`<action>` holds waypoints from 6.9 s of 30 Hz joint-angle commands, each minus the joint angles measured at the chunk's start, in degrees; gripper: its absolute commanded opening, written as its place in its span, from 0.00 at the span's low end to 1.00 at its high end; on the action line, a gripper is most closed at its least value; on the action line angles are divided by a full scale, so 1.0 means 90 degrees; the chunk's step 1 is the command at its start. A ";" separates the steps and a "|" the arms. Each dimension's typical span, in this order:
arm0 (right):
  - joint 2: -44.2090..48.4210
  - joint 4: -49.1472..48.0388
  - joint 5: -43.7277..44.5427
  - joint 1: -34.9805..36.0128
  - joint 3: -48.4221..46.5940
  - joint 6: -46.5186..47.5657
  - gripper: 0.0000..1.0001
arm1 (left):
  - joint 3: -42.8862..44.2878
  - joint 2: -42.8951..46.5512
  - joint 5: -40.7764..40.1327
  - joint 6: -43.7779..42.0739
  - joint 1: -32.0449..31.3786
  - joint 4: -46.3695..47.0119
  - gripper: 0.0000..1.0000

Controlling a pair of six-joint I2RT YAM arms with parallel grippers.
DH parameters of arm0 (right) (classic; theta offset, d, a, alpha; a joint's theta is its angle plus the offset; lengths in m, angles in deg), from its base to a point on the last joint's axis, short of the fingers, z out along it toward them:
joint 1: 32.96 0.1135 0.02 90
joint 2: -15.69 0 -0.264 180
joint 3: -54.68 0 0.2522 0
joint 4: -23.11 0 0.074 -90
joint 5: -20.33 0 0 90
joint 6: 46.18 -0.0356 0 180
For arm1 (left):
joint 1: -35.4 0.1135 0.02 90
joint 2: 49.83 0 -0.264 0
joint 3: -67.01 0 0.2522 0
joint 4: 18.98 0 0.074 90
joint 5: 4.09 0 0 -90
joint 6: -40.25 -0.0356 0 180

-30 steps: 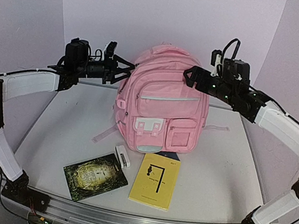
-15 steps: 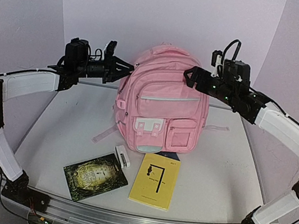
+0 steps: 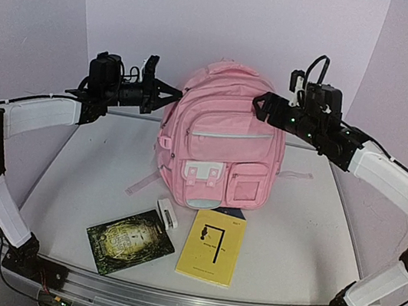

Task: Pack the student bag
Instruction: Zip the student bag at the center of the board, then unzip the student bag at the center of the board.

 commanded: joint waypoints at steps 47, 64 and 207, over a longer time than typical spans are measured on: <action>0.0067 0.0197 0.0434 0.0015 0.0352 -0.0307 0.87 | -0.2658 0.0899 -0.0374 -0.0293 0.0677 -0.0612 0.00; 0.0331 0.0189 0.0222 0.0019 0.0451 -0.0318 0.88 | -0.1745 0.0688 -0.0034 -0.2321 0.0747 -0.1123 0.00; 0.0451 0.0071 0.0519 0.0018 0.0749 -0.0179 0.88 | -0.3052 0.1328 -0.4569 -0.3004 -0.2082 -0.0837 0.20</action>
